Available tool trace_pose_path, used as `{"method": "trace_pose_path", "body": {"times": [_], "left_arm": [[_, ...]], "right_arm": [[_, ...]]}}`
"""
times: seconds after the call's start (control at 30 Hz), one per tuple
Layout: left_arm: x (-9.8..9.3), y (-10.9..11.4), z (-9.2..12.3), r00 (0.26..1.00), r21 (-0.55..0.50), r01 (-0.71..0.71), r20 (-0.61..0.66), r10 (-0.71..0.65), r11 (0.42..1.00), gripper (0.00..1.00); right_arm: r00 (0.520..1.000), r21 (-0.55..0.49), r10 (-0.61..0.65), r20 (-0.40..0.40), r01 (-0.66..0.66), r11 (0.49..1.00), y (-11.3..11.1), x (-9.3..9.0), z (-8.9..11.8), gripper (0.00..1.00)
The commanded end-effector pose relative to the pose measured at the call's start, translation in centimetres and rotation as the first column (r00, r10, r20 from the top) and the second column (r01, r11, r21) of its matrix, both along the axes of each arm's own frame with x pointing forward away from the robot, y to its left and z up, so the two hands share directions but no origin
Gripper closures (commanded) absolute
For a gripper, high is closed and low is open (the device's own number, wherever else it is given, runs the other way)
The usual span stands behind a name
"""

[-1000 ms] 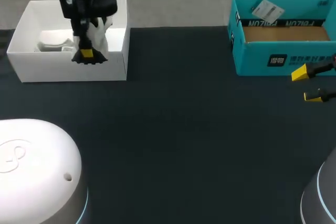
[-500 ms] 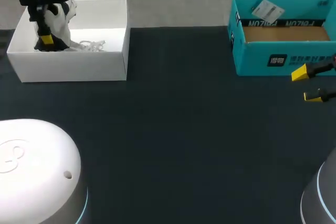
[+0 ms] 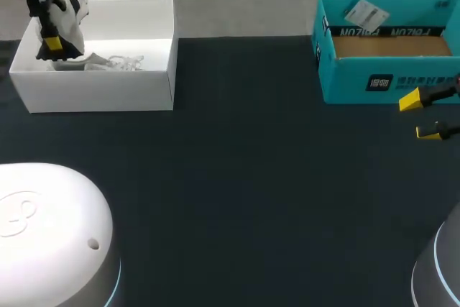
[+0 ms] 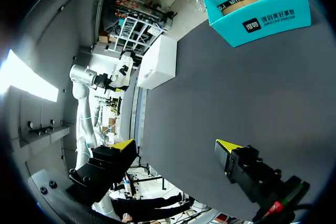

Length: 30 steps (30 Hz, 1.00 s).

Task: Take the shoe out of the shoebox, open the shoe tongue, remove and reinsert the insole, then place the shoe into the shoebox

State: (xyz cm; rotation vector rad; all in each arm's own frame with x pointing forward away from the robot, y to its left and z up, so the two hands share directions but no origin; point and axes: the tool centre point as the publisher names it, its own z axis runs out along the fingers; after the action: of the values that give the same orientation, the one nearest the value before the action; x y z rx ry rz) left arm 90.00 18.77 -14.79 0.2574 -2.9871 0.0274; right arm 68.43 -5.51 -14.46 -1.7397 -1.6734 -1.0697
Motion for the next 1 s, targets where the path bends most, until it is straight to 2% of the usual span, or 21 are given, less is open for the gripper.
{"method": "trace_pose_path", "body": {"times": [0.03, 0.23, 0.3, 0.37, 0.47, 0.7, 1.0], "left_arm": [[-0.1, 0.0, 0.2, 1.000, 0.001, 0.000, 0.002, 0.000, 1.000, 1.00], [-0.1, 0.0, 0.2, 1.000, 0.001, 0.000, 0.002, 0.000, 1.000, 1.00], [0.2, 1.4, 0.0, 1.000, 0.040, -0.020, -0.009, 0.021, 0.999, 1.00], [0.7, 2.8, 0.1, 1.000, 0.015, -0.022, 0.005, 0.022, 1.000, 1.00], [2.2, 4.7, -0.4, 0.999, 0.017, -0.030, 0.013, 0.029, 0.999, 1.00], [7.3, 8.5, -1.4, 1.000, 0.040, 0.005, 0.024, -0.006, 0.999, 1.00], [12.4, 11.2, -3.0, 0.999, 0.098, 0.041, 0.018, -0.043, 0.994, 1.00]], "right_arm": [[1.000, -0.002, -0.002, 0.000, 0.002, 1.000, 0.0, -0.1, 0.0, 0.00], [1.000, -0.002, -0.002, 0.000, 0.002, 1.000, 0.0, -0.1, 0.0, 0.00], [1.000, -0.002, -0.002, 0.000, 0.002, 1.000, 0.0, -0.1, 0.0, 0.00], [1.000, -0.002, -0.002, 0.000, 0.002, 1.000, 0.0, -0.1, 0.0, 0.00], [1.000, -0.002, -0.002, 0.000, 0.002, 1.000, 0.0, -0.1, 0.0, 0.00], [1.000, -0.002, -0.002, 0.000, 0.002, 1.000, 0.0, -0.1, 0.0, 0.00], [1.000, -0.002, -0.002, 0.000, 0.002, 1.000, 0.0, -0.1, 0.0, 0.00]]}}
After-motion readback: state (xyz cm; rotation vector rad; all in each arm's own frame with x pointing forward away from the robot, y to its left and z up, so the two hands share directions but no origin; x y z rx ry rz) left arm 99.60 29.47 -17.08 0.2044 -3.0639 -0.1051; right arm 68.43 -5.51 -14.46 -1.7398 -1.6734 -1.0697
